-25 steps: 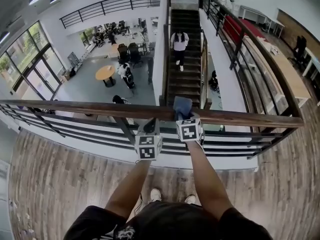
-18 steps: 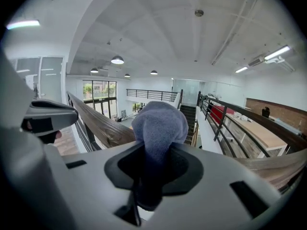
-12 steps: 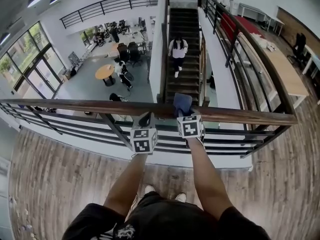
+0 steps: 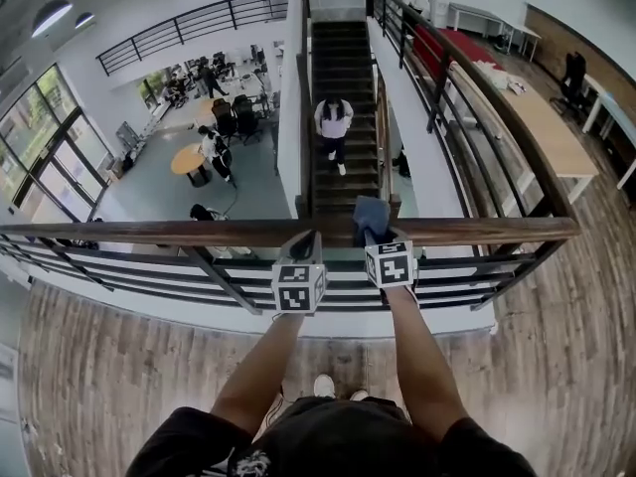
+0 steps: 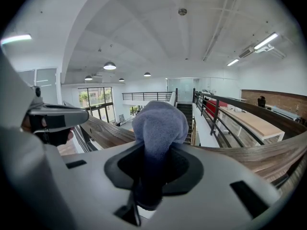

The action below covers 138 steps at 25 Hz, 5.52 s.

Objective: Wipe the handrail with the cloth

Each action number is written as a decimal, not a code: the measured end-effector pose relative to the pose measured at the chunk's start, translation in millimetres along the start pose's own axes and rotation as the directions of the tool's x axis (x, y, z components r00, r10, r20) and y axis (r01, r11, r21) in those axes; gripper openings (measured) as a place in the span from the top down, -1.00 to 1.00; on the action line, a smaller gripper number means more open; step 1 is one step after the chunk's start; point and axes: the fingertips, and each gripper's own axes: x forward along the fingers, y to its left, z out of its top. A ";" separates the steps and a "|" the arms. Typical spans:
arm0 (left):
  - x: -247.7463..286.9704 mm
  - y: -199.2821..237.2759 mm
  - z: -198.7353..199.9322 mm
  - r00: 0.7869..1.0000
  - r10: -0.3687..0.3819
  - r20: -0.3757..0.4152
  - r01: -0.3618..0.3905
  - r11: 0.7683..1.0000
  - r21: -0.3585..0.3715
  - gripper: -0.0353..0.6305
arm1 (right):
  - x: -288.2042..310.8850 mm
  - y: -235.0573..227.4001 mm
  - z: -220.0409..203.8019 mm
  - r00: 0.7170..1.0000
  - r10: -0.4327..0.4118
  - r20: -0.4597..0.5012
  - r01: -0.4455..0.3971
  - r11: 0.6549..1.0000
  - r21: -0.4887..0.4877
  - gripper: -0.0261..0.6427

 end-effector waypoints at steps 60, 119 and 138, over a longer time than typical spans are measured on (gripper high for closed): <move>200.2 -559.5 38.0 0.934 -0.354 -0.039 0.356 0.931 0.084 0.89 | -215.8 -594.0 -125.8 0.944 -0.329 -0.032 0.331 0.934 0.138 0.66; -55.8 154.9 -172.9 0.987 0.150 -0.063 -0.159 0.975 -0.155 0.89 | 73.8 200.4 -102.3 0.966 0.241 0.093 -0.238 0.970 -0.045 0.66; -136.4 391.1 -231.3 0.936 0.331 -0.118 -0.350 0.907 -0.234 0.89 | 259.2 473.4 -80.4 0.928 0.370 -0.041 -0.372 0.921 -0.110 0.66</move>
